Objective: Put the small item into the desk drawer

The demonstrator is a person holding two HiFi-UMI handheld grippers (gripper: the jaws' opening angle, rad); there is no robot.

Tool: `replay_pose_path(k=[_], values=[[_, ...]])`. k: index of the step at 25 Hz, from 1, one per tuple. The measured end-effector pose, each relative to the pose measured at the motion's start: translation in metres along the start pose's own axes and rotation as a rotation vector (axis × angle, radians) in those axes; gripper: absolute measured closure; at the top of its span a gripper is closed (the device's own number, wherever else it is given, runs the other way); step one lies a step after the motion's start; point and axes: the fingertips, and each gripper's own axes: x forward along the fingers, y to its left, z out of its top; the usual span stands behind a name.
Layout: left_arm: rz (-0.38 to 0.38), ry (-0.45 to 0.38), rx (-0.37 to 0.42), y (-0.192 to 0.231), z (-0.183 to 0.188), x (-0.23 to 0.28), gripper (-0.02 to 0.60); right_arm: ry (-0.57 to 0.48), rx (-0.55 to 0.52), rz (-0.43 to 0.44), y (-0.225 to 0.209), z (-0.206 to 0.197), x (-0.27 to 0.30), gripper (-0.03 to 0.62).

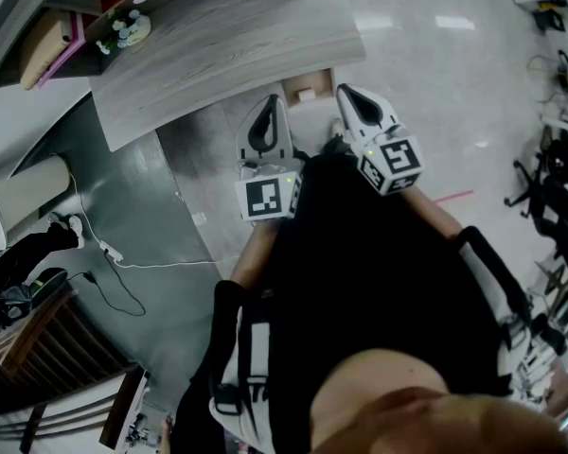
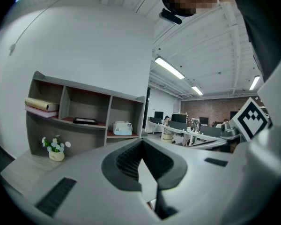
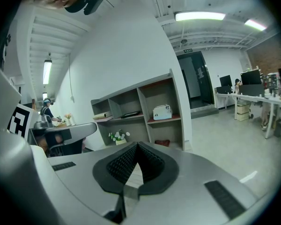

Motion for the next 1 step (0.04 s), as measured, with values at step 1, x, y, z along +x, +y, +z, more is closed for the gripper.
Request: replay_pose_path(k=[1], values=[[0.000,0.000,-0.002,-0.0003,0.0001,0.0000,0.583,-0.002,-0.005,0.002,0.0000,0.0000,0.0001,0.595]])
